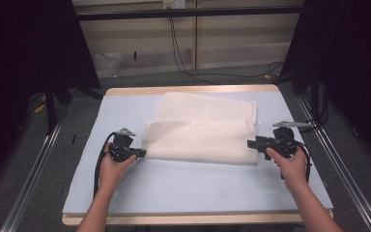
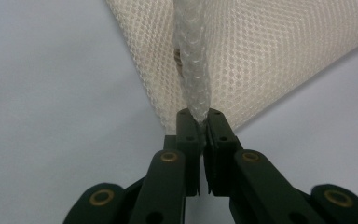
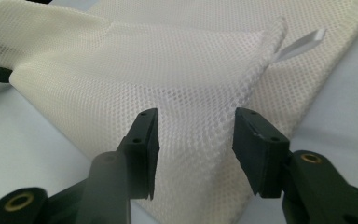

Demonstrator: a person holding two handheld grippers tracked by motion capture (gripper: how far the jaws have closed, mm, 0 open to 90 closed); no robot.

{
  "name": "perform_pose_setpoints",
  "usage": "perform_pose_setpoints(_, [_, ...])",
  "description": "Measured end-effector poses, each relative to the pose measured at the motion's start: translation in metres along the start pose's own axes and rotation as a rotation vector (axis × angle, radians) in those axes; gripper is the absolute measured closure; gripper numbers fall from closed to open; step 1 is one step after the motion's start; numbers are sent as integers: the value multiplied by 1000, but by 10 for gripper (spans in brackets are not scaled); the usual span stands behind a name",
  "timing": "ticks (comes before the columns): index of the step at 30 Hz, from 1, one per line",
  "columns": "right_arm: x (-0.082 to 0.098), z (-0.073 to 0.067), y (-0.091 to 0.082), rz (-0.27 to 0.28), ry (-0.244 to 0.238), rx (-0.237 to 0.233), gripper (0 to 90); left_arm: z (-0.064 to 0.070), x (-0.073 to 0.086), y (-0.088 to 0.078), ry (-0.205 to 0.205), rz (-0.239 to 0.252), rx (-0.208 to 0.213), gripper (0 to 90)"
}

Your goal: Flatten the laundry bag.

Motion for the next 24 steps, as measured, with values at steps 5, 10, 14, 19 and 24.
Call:
perform_pose_setpoints(5, [-2, 1, 3, -5, -37, -20, 851, 0, -1, -1, 13, -6, -1, 860])
perform_pose_setpoints(10, [4, -7, -14, 10, -104, -93, 885, -2, 1, -2, 2, 6, 7, 858])
perform_pose_setpoints(14, [19, -11, -28, 10, -138, -121, 890, -2, 2, -2, -2, 15, -5, 856])
perform_pose_setpoints(19, [39, -10, -38, -4, -149, -153, 895, -2, 3, -2, -16, 19, 4, 854])
perform_pose_setpoints(24, [53, -9, -39, -29, -172, -159, 898, -2, 3, -3, -29, 16, 14, 850])
Point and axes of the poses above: each handheld gripper's, and its own axes: y roughly forward along the jaws, x roughly out of its underside, z roughly to its right, the point moved 3 cm from there along y, roughly forward along the jaws, and after that the axes turned 6 degrees about z, right-handed, at the moved point
